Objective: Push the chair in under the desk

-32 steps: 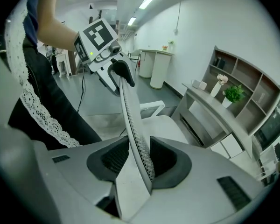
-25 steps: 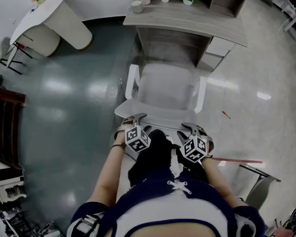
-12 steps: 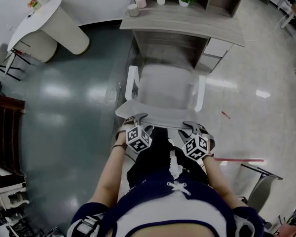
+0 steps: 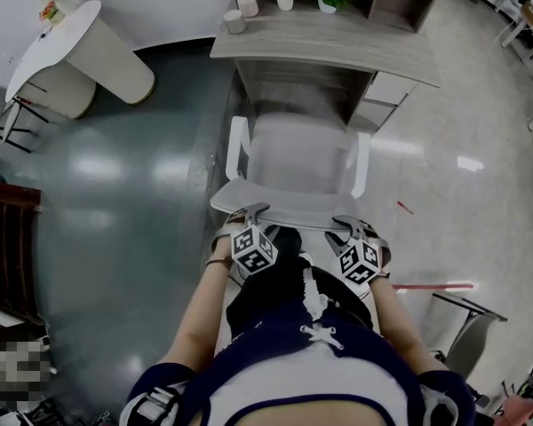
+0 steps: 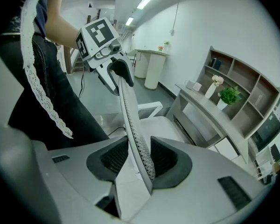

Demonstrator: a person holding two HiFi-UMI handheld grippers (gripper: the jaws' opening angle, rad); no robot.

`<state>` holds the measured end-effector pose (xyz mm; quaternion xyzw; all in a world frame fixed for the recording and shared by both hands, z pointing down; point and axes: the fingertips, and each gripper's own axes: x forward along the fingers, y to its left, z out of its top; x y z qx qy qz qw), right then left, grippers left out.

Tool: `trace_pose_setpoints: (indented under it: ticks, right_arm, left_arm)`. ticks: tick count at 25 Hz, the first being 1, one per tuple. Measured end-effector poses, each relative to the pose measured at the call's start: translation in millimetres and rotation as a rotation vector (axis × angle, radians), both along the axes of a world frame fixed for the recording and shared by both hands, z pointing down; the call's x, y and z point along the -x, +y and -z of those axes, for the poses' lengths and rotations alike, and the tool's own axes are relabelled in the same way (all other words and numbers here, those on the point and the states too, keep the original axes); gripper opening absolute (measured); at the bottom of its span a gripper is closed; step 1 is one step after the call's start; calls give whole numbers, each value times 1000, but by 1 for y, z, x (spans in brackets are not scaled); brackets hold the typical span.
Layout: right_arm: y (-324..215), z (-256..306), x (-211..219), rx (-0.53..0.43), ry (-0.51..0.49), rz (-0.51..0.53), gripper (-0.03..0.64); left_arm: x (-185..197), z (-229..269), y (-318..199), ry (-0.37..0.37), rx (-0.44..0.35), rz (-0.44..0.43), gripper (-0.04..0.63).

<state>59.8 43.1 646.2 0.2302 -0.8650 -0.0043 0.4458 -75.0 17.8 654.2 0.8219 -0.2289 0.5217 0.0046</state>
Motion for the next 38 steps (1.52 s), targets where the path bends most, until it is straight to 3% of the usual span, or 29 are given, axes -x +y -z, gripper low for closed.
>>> trace_pose_setpoints:
  ticks: [12, 20, 38]
  right_arm:
    - [-27, 0, -5, 33, 6, -1, 138]
    - [-34, 2, -8, 14, 3, -11, 138]
    - [-50, 1, -8, 34, 9, -10, 138]
  left_arm:
    - [-5, 4, -20, 35, 51, -19, 216]
    - [-8, 9, -29, 57, -21, -49, 213]
    - [-8, 8, -44, 76, 15, -65, 207]
